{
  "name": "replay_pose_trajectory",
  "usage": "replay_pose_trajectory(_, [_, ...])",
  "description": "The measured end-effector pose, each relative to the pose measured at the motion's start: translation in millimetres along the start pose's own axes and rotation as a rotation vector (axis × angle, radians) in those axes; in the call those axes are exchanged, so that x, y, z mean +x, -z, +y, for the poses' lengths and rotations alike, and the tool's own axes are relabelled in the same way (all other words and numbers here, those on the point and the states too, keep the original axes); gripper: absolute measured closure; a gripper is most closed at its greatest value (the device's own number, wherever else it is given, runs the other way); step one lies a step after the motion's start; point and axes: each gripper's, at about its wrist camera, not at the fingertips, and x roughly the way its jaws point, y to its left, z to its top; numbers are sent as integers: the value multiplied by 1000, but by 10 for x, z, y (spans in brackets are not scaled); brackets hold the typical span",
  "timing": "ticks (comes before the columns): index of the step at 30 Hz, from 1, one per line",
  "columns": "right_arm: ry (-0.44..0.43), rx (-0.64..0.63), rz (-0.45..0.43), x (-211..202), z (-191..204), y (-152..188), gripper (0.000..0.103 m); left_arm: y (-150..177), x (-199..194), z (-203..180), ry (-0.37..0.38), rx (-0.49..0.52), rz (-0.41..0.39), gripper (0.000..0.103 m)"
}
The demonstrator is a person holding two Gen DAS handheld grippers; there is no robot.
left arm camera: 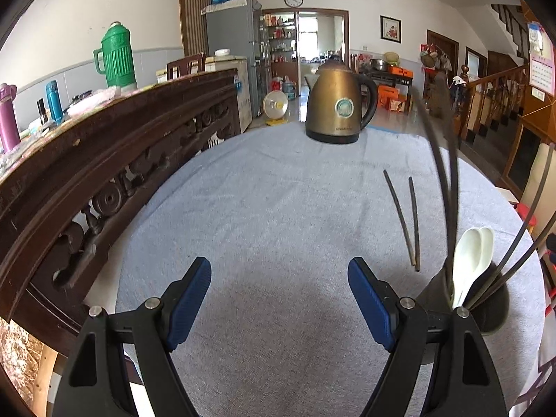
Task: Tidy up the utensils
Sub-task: 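Move both grippers over the cloth toward the last two brown chopsticks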
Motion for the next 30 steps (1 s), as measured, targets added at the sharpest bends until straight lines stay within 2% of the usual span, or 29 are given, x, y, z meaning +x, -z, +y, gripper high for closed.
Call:
replay_pose_trajectory(6, [34,30,66,261,-96,130,59,64,126,35,-4,0,40,22])
replay_pose_trajectory(11, [56,27,48,388,-178,207,59,108,285,103,-11,-16,79,22])
replay_pose_trajectory(16, [54,78,51,468,-288,217,59,173,433,150,-18,-36,130,22])
replay_pose_trajectory(30, [49,87,62,615,-315,229,59,261,644,111,-36,-25,186,22])
